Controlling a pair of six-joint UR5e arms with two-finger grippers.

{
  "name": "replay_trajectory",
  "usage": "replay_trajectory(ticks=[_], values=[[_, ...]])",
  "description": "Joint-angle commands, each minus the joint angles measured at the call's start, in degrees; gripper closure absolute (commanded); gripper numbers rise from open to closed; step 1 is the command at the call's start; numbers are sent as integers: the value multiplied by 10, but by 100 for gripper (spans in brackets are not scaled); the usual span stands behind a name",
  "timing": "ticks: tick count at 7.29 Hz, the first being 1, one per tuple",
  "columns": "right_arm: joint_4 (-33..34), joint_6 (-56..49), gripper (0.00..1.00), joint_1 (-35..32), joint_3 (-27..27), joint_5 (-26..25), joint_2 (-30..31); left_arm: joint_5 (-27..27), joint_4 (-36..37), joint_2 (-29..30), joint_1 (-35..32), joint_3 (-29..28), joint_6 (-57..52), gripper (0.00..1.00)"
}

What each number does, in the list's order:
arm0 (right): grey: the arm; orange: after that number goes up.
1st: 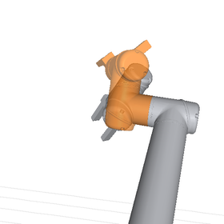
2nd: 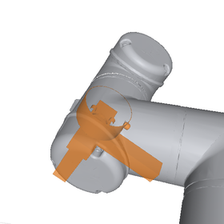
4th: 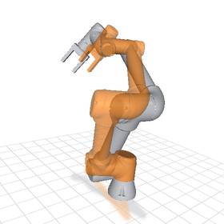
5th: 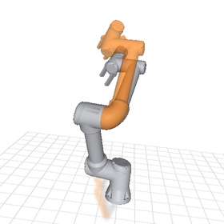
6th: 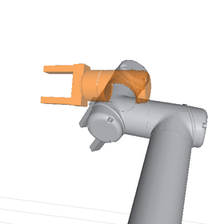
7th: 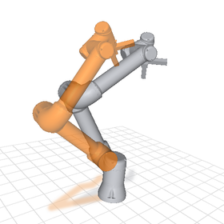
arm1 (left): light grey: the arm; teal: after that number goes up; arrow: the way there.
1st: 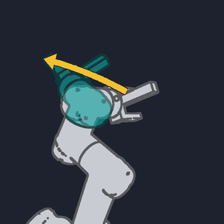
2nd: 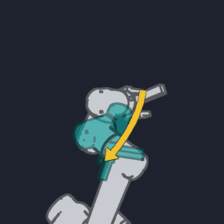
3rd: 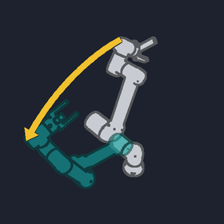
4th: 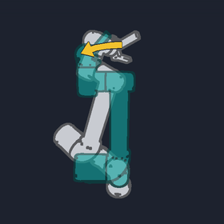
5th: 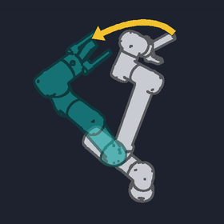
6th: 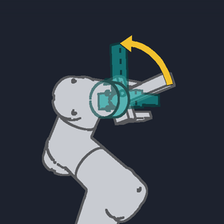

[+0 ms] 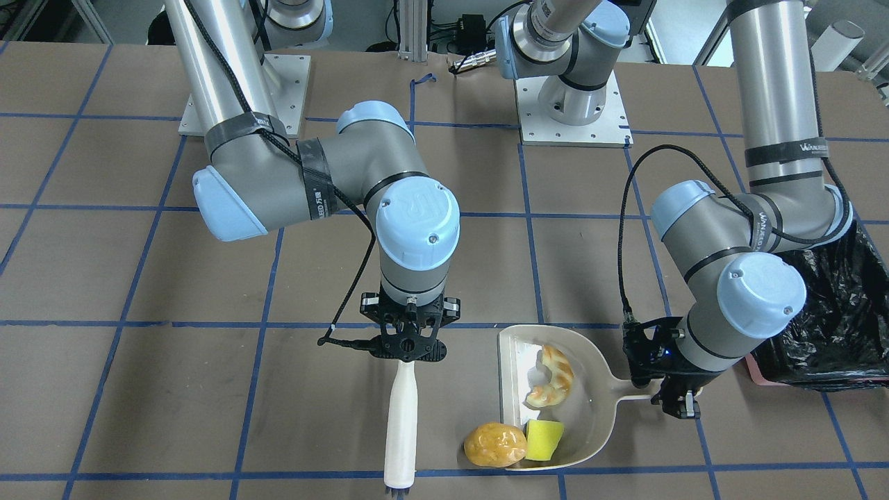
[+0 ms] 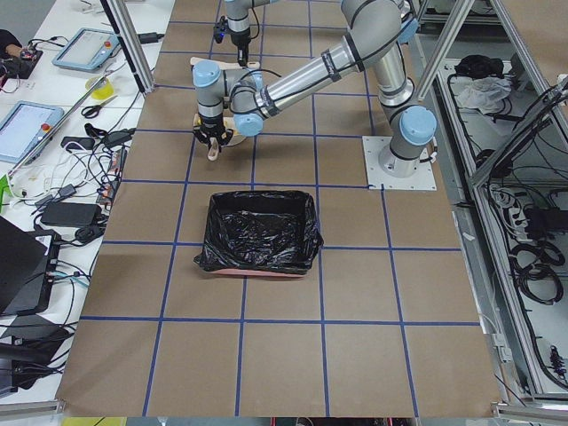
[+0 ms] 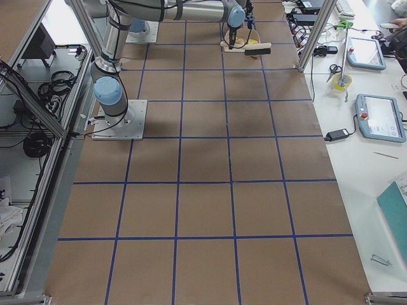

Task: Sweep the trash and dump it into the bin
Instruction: 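Move the brush behind the potato and sponge with the right gripper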

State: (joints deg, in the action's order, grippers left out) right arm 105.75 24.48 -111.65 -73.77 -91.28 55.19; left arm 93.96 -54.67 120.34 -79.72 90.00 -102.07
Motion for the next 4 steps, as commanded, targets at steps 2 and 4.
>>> replay_trajectory(ticks=[2,4], values=[[7,-57,100,1,36,-7,-46,2,0,1,0,0,1,100],[5,-74,100,1,57,-7,-66,2,0,2,-1,0,1,100]])
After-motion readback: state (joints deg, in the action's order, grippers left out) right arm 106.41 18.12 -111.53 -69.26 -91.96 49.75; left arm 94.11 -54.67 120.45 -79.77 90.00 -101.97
